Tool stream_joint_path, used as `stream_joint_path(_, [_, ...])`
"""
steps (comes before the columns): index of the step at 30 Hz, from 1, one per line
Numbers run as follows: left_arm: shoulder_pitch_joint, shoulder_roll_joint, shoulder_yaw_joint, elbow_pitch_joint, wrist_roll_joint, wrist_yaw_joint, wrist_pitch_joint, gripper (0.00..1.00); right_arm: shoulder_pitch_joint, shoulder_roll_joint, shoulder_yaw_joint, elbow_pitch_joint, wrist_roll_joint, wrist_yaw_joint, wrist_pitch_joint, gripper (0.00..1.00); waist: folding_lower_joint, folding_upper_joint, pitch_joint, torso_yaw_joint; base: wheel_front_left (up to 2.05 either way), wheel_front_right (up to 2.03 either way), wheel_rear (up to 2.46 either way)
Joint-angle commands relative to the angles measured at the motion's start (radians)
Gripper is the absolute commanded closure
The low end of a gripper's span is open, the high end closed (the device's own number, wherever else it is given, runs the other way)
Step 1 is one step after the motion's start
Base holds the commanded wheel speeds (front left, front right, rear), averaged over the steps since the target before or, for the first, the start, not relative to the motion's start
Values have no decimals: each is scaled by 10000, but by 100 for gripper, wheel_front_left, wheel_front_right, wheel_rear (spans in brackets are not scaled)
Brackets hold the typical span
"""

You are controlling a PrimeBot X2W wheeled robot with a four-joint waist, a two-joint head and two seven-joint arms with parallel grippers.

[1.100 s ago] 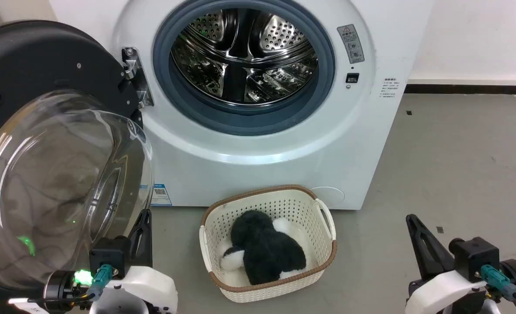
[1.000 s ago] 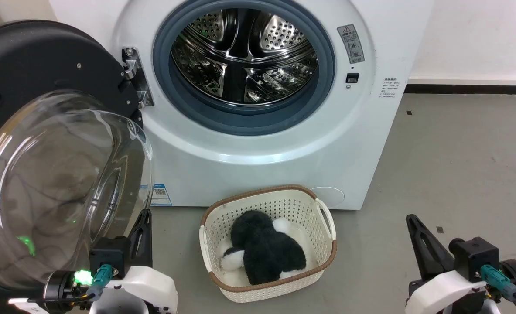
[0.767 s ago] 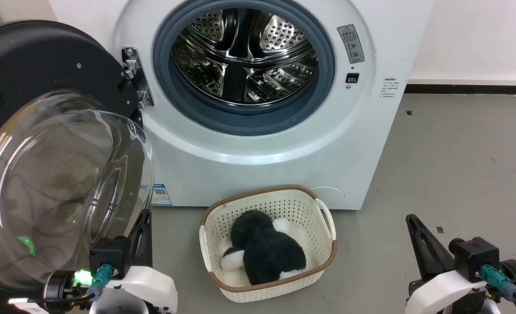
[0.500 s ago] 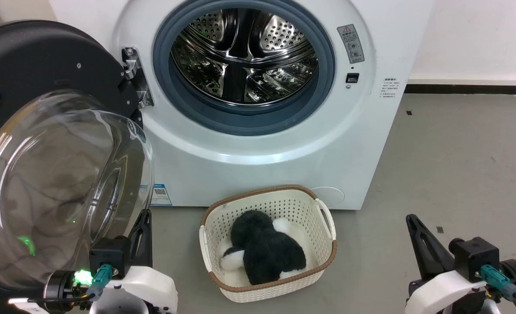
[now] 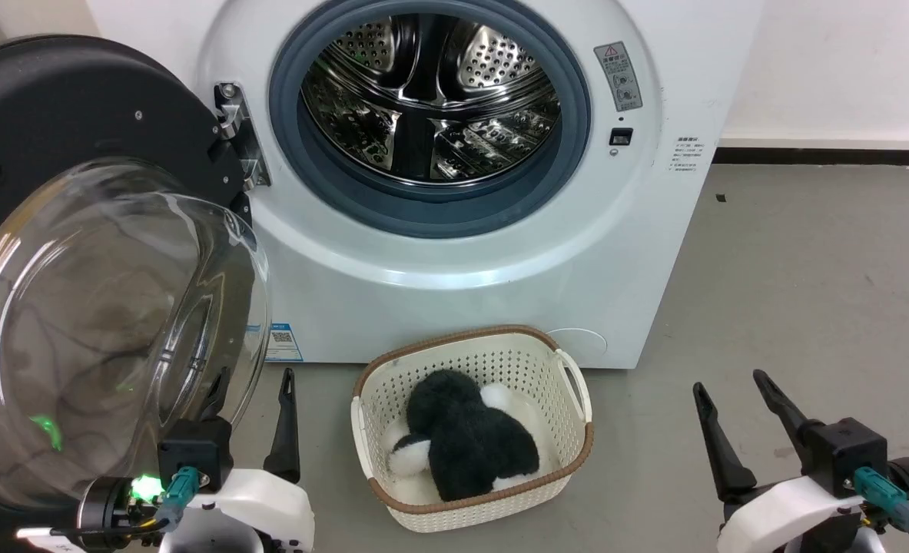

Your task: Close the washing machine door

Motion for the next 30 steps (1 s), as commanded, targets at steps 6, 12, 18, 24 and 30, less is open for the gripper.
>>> stream_joint_path(6, [-73, 23, -70, -96, 5, 219, -196, 100, -56, 7, -131, -20, 150, 1, -214, 0, 0, 0, 9, 24, 0, 0, 0])
stream_joint_path(12, [-228, 82, -110, -304, -13, 312, -321, 100, -87, 9, -213, -41, 222, 1, -339, 0, 0, 0, 24, 116, 0, 0, 0])
stream_joint_path(18, [-516, 157, -32, -647, -122, 319, -446, 100, -114, 12, -302, -52, 283, 2, -462, 0, 0, 0, 39, 291, 0, 0, 0])
stream_joint_path(24, [-994, 251, 115, -1053, -260, 223, -571, 100, -143, 14, -410, -46, 348, 2, -587, 0, 0, 0, 75, 531, 0, 0, 0])
stream_joint_path(30, [-1769, 335, 303, -1526, -356, 23, -718, 100, -180, 16, -521, -49, 378, 2, -733, 0, 0, 0, 157, 895, 0, 0, 0])
